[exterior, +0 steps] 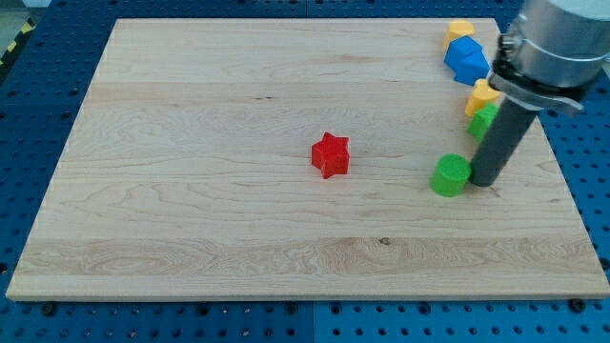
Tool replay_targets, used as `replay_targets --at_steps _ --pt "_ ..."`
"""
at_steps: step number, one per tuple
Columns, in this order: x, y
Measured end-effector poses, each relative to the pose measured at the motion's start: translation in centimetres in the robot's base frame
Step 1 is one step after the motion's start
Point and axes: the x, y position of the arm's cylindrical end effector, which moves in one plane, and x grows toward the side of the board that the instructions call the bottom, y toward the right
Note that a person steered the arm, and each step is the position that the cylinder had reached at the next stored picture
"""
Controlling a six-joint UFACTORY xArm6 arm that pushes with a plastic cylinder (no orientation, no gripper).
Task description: Push the green circle parallel to the red star
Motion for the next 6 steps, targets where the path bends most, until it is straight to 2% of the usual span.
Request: replay_targets --at_steps 2,4,6 --pt "3.5 -0.9" --pt "1.9 -2.9" --pt "1.5 -9.0"
